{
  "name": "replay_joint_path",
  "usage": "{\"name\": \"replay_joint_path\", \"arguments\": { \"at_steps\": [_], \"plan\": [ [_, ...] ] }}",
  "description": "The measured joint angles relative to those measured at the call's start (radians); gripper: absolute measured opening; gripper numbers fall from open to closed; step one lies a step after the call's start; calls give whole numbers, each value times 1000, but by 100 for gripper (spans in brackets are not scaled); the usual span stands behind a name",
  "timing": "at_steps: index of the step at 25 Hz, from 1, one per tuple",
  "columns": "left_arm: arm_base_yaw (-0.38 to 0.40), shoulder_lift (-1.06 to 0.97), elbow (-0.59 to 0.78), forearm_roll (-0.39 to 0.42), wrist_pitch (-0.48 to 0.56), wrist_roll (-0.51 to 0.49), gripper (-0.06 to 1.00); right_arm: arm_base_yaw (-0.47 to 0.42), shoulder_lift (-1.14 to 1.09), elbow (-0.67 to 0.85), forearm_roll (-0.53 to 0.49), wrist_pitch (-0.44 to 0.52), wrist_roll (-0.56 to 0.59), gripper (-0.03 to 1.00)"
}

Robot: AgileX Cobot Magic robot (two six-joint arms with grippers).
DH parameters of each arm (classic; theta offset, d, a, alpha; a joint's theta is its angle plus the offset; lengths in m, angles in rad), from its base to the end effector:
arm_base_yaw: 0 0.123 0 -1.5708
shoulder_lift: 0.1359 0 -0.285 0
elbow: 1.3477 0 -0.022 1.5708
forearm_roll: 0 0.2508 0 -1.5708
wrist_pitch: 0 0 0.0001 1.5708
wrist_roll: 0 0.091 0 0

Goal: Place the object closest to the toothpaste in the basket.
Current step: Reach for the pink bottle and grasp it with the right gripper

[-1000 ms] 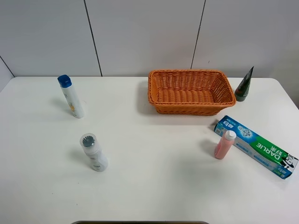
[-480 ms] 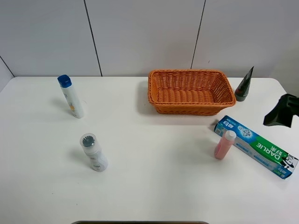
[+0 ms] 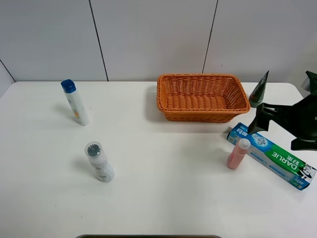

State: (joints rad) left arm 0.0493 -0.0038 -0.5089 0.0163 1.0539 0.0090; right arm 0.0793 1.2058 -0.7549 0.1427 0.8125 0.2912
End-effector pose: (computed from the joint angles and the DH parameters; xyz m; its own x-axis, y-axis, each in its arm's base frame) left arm -0.0063 0.0010 0.2803 -0.4390 -0.0046 -0.8985 -0.0545 0.9983 0.0215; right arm 0.2112 0.0262 0.2485 -0.8946 0.3080 -0.3238 0.2389 0.9420 0.2358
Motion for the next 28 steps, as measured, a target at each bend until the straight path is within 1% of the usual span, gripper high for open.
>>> {"name": "replay_joint_path", "arguments": {
  "at_steps": [6,16,23,28],
  "plan": [
    [0,0,0,0,0,0,94,3,116,0,0,-75,4,99],
    [0,0,0,1,0,0,94,73,321,-1,19,-209,10,99],
    [0,0,0,1,0,0,94,90,436,-1,22,-248,10,99],
    [0,0,0,1,0,0,94,90,471,-1,26,-271,10,99]
  ]
}}
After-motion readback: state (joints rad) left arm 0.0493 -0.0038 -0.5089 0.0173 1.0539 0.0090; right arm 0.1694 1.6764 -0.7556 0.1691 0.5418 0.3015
